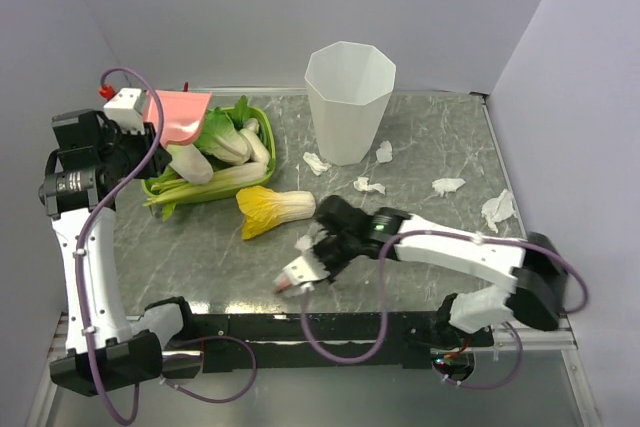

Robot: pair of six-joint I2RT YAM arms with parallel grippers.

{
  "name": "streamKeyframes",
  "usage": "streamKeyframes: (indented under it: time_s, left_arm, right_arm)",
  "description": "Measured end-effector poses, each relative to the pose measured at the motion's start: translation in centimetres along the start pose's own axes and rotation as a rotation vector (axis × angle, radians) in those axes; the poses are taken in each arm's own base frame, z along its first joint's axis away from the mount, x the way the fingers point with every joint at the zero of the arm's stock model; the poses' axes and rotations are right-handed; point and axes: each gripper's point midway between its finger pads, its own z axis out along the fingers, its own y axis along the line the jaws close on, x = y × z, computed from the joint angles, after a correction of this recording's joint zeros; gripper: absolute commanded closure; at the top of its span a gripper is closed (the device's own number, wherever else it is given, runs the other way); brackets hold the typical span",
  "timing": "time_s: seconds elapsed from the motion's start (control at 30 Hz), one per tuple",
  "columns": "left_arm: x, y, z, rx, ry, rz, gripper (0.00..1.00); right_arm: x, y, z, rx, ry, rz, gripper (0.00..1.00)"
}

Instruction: Sweep away the paper scraps from the table

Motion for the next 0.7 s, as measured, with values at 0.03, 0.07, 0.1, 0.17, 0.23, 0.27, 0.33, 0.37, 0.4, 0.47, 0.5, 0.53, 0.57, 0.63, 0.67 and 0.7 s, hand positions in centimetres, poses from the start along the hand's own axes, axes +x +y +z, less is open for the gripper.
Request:
streamKeyframes:
  time_s: [0.03, 0.07, 0.1, 0.17, 0.23, 0.27, 0.33, 0.37, 0.4, 0.47, 0.5, 0.53, 0.57, 0.63, 0.67, 0.7]
  left_arm:
    - [0.2, -0.5, 0.3, 0.025, 0.009, 0.022, 0.99]
    - [0.3, -1.1, 0.5, 0.047, 0.014, 0.041, 0.99]
    - [0.5, -1.8, 0.8, 0.076, 0.019, 0.068, 0.99]
    - [0.8, -3.6, 1.1, 0.145, 0.029, 0.128, 0.99]
    - [1.2, -5.2, 1.2, 0.208, 0.036, 0.177, 0.99]
    - [1.5, -5.8, 1.2, 0.234, 0.044, 0.2, 0.99]
    - [2.2, -6.9, 1.1, 0.283, 0.064, 0.245, 0.99]
    - [2.5, -7.4, 1.0, 0.305, 0.073, 0.271, 0.99]
    - [3.0, -8.2, 0.9, 0.337, 0.085, 0.303, 0.99]
    - [4.1, -9.8, 0.6, 0.405, 0.113, 0.361, 0.99]
    - [4.6, -10.5, 0.4, 0.437, 0.125, 0.385, 0.99]
    - [5.4, -11.3, 0.1, 0.475, 0.146, 0.418, 0.99]
    - [6.2, -12.1, -0.2, 0.509, 0.168, 0.448, 0.99]
    - [7.5, -13.4, -0.6, 0.569, 0.202, 0.501, 0.99]
    - [8.4, -14.1, -0.9, 0.6, 0.223, 0.533, 0.99]
    - [9.4, -14.9, -1.2, 0.64, 0.251, 0.572, 0.99]
  right_arm:
    - [1.3, 1.1, -1.5, 0.014, 0.022, 0.025, 1.0]
    - [2.1, 1.8, -2.6, 0.028, 0.038, 0.042, 1.0]
    - [3.4, 2.5, -4.1, 0.051, 0.065, 0.069, 1.0]
    - [5.7, 4.0, -6.8, 0.102, 0.119, 0.119, 1.0]
    - [8.7, 6.0, -9.7, 0.151, 0.201, 0.179, 1.0]
    - [9.8, 7.0, -10.8, 0.173, 0.23, 0.201, 1.0]
    - [12.1, 9.1, -13.0, 0.215, 0.304, 0.245, 1.0]
    - [12.8, 9.9, -13.8, 0.233, 0.33, 0.262, 1.0]
    - [13.5, 11.1, -14.9, 0.255, 0.363, 0.295, 1.0]
    - [13.7, 12.6, -15.9, 0.274, 0.385, 0.338, 1.0]
    - [13.5, 13.1, -16.1, 0.277, 0.379, 0.365, 1.0]
    - [13.1, 13.4, -16.3, 0.276, 0.368, 0.392, 1.0]
    - [12.5, 13.3, -16.5, 0.286, 0.345, 0.434, 1.0]
    - [11.4, 12.5, -17.1, 0.313, 0.301, 0.51, 1.0]
    - [10.7, 11.6, -17.5, 0.337, 0.272, 0.551, 1.0]
    - [10.2, 10.7, -18.0, 0.358, 0.246, 0.595, 1.0]
